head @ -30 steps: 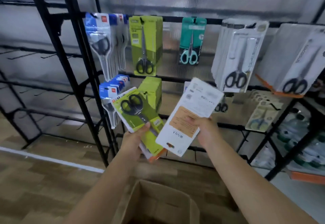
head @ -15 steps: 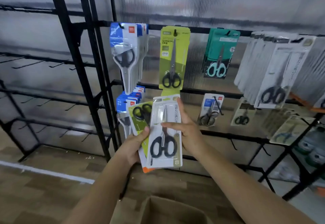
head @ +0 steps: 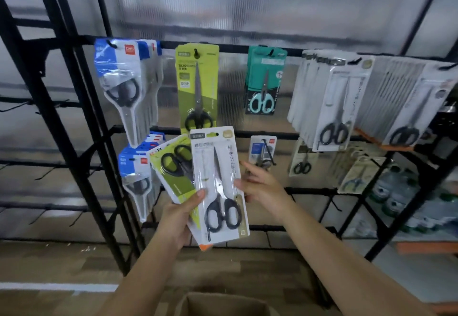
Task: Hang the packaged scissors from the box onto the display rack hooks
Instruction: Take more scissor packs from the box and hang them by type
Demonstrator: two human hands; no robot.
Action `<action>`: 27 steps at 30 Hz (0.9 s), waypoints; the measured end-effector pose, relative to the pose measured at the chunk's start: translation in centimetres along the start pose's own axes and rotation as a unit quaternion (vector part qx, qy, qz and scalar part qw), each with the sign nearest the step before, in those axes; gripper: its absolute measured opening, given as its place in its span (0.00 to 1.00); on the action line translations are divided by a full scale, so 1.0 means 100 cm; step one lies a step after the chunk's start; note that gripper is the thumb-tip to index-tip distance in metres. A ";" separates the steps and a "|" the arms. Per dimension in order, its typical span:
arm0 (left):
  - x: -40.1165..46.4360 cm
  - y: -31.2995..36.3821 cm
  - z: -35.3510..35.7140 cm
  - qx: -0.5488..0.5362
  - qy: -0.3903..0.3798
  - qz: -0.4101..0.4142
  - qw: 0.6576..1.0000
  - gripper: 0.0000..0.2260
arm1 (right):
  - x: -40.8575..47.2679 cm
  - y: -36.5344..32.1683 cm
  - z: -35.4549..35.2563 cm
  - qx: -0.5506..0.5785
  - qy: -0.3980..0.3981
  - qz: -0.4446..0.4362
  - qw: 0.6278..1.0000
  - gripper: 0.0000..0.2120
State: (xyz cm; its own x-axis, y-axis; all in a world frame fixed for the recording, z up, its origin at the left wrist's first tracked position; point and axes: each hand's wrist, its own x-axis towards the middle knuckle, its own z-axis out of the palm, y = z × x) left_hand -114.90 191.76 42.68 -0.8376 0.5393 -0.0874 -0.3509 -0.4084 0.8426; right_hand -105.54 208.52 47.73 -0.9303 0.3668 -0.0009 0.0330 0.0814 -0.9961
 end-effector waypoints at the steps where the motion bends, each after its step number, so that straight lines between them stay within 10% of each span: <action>1: 0.002 -0.005 0.014 0.005 -0.017 -0.002 1.000 0.10 | -0.003 -0.001 -0.006 0.006 0.008 -0.006 1.000 0.27; 12: 0.032 -0.017 0.159 0.035 -0.118 0.003 0.992 0.13 | -0.037 -0.062 -0.160 -0.099 0.309 -0.193 0.926 0.32; 27: 0.054 -0.013 0.183 0.078 -0.079 0.029 0.993 0.20 | -0.002 -0.070 -0.229 -0.264 0.360 -0.160 0.880 0.23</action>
State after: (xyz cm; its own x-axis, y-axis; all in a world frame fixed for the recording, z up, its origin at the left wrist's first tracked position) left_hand -111.31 208.68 50.77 -0.7745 0.6314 0.0381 -0.2235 -0.3295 0.9173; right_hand -97.24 229.14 56.73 -0.4557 0.7241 0.5177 0.1542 0.6370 -0.7553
